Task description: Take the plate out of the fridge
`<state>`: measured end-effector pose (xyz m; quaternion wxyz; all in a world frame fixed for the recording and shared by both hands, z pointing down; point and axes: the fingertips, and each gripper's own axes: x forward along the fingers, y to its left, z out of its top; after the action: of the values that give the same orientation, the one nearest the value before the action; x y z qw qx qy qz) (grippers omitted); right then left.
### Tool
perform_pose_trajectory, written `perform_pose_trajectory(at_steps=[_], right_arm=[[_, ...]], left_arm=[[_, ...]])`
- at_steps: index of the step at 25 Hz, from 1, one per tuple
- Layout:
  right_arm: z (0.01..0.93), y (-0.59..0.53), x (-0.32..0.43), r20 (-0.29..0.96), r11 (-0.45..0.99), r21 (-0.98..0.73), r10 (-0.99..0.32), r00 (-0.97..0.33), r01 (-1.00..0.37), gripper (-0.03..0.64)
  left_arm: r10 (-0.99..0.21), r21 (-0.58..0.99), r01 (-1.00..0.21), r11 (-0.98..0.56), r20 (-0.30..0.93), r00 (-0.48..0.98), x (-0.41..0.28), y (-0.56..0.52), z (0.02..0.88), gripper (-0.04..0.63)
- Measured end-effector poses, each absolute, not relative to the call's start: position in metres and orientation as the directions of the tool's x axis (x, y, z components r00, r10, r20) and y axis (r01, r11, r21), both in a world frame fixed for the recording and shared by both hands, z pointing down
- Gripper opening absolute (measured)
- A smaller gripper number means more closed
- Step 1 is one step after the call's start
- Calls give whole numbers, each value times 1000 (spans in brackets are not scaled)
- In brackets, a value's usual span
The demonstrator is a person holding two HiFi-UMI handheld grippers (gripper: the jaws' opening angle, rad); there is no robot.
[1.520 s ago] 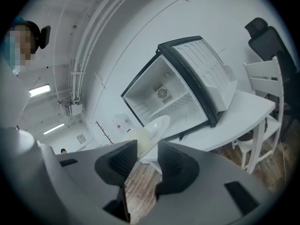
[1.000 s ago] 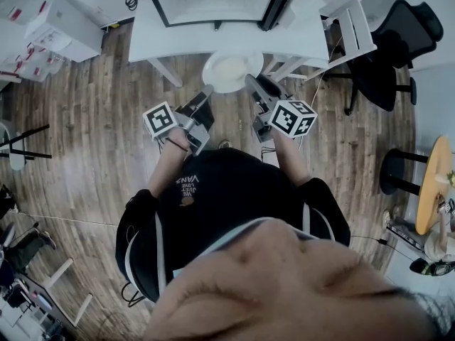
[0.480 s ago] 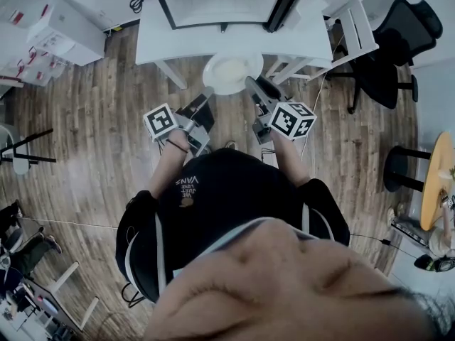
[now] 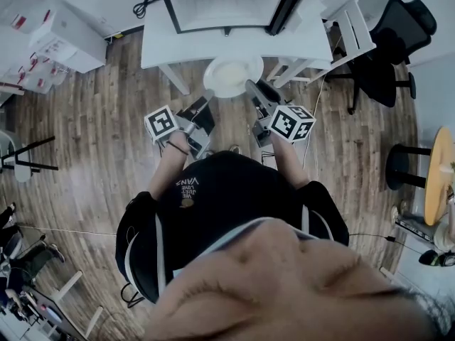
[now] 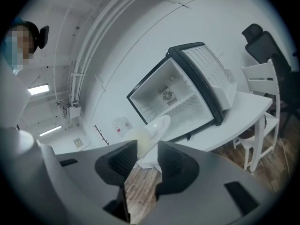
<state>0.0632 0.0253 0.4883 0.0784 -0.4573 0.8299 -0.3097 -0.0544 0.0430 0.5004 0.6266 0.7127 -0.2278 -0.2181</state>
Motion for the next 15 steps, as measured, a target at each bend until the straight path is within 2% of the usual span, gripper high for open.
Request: perform_pose_trajectory(at_steps=[15], right_arm=[[486, 36, 53, 157, 367, -583, -825, -543, -725, 135]], left_arm=[[-571, 992, -46, -115, -28, 821, -66, 50, 500, 31]])
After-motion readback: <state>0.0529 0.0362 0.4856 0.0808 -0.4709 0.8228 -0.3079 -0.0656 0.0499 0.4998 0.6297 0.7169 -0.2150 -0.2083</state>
